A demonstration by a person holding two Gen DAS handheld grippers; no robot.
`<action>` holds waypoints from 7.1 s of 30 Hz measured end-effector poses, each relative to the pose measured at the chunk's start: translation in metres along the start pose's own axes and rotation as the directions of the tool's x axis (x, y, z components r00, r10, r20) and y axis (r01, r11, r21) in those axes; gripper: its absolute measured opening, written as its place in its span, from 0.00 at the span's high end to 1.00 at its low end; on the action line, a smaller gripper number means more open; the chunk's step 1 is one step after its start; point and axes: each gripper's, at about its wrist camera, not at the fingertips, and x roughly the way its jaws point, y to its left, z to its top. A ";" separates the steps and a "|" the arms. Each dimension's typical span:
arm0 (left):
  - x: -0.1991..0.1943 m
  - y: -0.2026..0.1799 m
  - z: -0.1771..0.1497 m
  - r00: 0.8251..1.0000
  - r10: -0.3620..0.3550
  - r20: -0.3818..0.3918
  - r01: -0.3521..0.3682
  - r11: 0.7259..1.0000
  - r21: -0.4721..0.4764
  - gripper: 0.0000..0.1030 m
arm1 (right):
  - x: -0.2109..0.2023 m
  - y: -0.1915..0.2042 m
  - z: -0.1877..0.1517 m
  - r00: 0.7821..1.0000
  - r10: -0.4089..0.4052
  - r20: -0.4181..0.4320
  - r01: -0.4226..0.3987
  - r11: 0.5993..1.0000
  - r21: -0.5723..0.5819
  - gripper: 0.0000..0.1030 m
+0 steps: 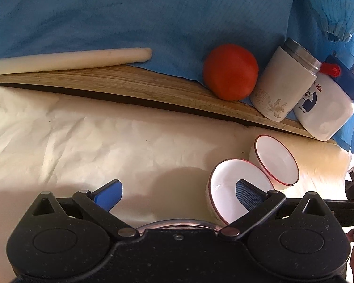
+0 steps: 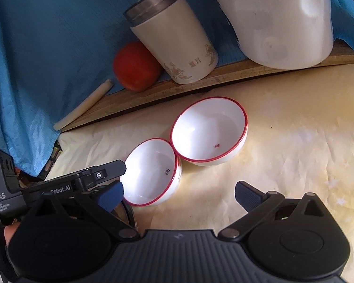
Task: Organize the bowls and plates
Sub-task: 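Move both tools to the rim of a red-rimmed white bowl, then close both tools on the white bowl's rim, then lift the white bowl with both tools and carry it over the steel bowl, then lower the white bowl into the steel bowl with both tools, then open both tools to release the white bowl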
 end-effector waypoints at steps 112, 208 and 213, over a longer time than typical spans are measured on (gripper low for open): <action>-0.062 -0.109 -0.086 0.962 -0.237 -0.139 0.264 0.938 0.224 0.85 | -0.109 -0.021 -0.072 0.998 -0.058 -0.013 0.058 0.998 -0.007 0.80; -0.068 -0.071 -0.024 0.984 -0.178 0.030 0.174 0.978 0.119 0.11 | -0.110 -0.024 -0.010 0.993 -0.118 0.015 0.119 0.990 -0.077 0.18; -0.043 -0.068 -0.011 0.992 -0.117 0.038 0.113 0.989 0.095 0.05 | -0.096 -0.042 0.004 0.995 -0.089 0.049 0.090 0.995 -0.031 0.08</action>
